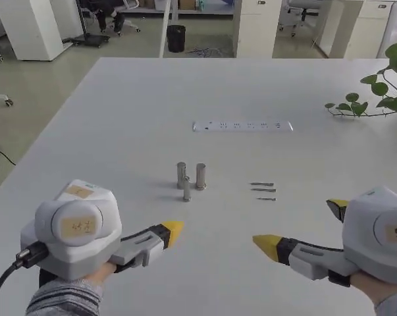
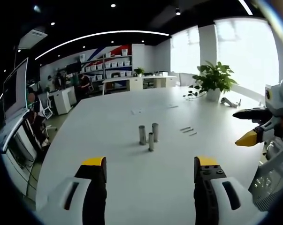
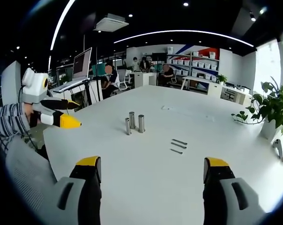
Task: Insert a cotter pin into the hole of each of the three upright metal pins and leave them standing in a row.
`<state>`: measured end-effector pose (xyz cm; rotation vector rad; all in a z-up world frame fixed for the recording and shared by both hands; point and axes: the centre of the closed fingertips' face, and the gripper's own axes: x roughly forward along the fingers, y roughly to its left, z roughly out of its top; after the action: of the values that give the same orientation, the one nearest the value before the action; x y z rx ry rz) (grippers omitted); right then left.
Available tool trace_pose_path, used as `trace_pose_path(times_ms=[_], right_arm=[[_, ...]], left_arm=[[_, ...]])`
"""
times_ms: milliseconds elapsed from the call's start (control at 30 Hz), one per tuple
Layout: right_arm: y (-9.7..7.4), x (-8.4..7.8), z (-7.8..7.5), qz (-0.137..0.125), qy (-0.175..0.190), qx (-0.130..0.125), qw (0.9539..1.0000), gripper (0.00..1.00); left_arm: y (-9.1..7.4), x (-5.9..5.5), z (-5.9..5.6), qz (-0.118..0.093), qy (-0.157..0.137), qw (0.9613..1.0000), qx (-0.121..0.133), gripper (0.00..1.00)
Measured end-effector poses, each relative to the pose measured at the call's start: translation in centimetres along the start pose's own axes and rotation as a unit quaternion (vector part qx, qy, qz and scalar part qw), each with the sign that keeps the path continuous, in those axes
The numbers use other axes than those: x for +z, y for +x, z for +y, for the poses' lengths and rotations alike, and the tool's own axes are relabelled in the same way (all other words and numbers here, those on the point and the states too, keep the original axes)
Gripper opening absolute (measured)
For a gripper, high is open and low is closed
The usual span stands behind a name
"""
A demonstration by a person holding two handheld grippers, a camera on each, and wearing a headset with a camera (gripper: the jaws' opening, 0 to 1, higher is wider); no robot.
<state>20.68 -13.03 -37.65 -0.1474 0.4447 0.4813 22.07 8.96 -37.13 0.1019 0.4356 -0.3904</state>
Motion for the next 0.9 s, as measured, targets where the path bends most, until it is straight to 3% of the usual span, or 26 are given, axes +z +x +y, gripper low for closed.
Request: trace_pose_path(times_ms=[367, 567, 900], right_arm=[[0.7, -0.9, -0.1, 0.016, 0.011, 0.016, 0.9997, 0.84], [0.9, -0.6, -0.5, 0.012, 0.019, 0.022, 0.9995, 0.8], [1.8, 0.0, -0.6, 0.008, 0.031, 0.021, 0.9993, 0.77]], left_arm=[[4.8, -0.4, -0.1, 0.012, 0.033, 0.9986, -0.04, 0.58], [7.6, -0.3, -0.3, 0.013, 0.048, 0.997, -0.059, 0.51], [11.6, -0.8, 0.0, 0.015, 0.041, 0.9967, -0.068, 0.45]])
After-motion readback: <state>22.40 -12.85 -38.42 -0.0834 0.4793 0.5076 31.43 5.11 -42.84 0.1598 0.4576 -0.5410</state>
